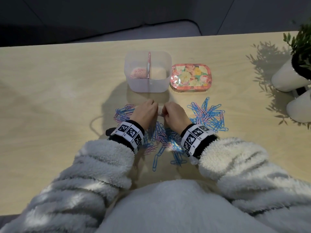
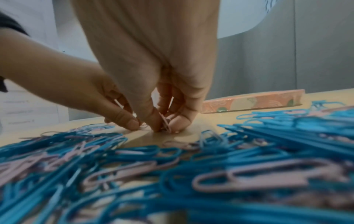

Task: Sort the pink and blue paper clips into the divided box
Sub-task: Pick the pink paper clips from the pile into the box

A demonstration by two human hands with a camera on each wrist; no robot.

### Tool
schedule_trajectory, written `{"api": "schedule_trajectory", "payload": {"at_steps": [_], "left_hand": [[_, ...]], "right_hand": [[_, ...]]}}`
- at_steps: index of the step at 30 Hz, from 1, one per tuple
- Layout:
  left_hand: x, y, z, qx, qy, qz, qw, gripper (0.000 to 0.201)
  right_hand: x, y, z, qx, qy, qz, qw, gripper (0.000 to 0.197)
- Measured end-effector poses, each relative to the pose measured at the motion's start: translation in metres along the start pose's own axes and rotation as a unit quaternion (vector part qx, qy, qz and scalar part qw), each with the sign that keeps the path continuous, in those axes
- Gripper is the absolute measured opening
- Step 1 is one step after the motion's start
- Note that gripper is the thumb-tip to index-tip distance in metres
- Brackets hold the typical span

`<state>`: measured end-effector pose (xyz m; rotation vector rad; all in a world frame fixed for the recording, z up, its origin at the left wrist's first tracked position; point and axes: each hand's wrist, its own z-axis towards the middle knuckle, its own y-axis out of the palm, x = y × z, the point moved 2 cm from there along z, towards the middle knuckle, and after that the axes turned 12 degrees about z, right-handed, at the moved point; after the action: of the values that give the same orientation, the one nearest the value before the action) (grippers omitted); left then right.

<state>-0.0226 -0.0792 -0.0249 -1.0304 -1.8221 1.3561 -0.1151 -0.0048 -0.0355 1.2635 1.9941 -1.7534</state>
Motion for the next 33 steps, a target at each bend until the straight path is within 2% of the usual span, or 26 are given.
{"api": "schedule_trajectory", "payload": {"at_steps": [3,7,10,13,17,21,23,25,27,30,33], "left_hand": [[-0.003,-0.002,-0.001,-0.001,-0.012,-0.065,0.998,0.016],[-0.009,0.005,-0.008,0.009,-0.038,-0.147,0.988,0.014],[-0.009,0.011,-0.014,0.029,-0.045,-0.153,0.987,0.016],[-0.007,0.011,-0.016,0.041,-0.040,-0.158,0.986,0.017],[-0.013,0.006,-0.021,0.073,-0.054,-0.169,0.981,0.017],[-0.029,-0.022,-0.026,0.133,-0.064,-0.174,0.974,0.014],[-0.042,-0.044,-0.022,0.164,-0.085,-0.163,0.969,0.015],[-0.057,-0.065,-0.013,0.190,-0.107,-0.150,0.964,0.017],[-0.067,-0.081,0.002,0.191,-0.119,-0.137,0.965,0.018],[-0.077,-0.090,0.028,0.153,-0.121,-0.107,0.975,0.020],[-0.076,-0.088,0.042,0.110,-0.103,-0.076,0.986,0.023]], "right_hand": [[0.004,-0.006,0.001,-0.014,0.020,0.084,0.996,0.011],[-0.006,-0.041,0.007,-0.023,0.075,0.241,0.967,0.018],[-0.037,-0.072,0.021,-0.008,0.049,0.345,0.937,0.021],[-0.068,-0.084,0.050,0.030,0.019,0.388,0.921,0.028],[-0.096,-0.078,0.086,0.061,0.010,0.339,0.939,0.028],[-0.105,-0.066,0.104,0.044,0.001,0.223,0.974,0.022],[-0.102,-0.064,0.105,0.054,-0.001,0.208,0.977,0.021],[-0.097,-0.068,0.100,0.074,0.000,0.237,0.969,0.024],[-0.091,-0.075,0.091,0.109,-0.016,0.246,0.963,0.025],[-0.087,-0.080,0.066,0.164,-0.081,0.217,0.959,0.026],[-0.089,-0.071,0.036,0.148,-0.136,0.183,0.962,0.024]]}}
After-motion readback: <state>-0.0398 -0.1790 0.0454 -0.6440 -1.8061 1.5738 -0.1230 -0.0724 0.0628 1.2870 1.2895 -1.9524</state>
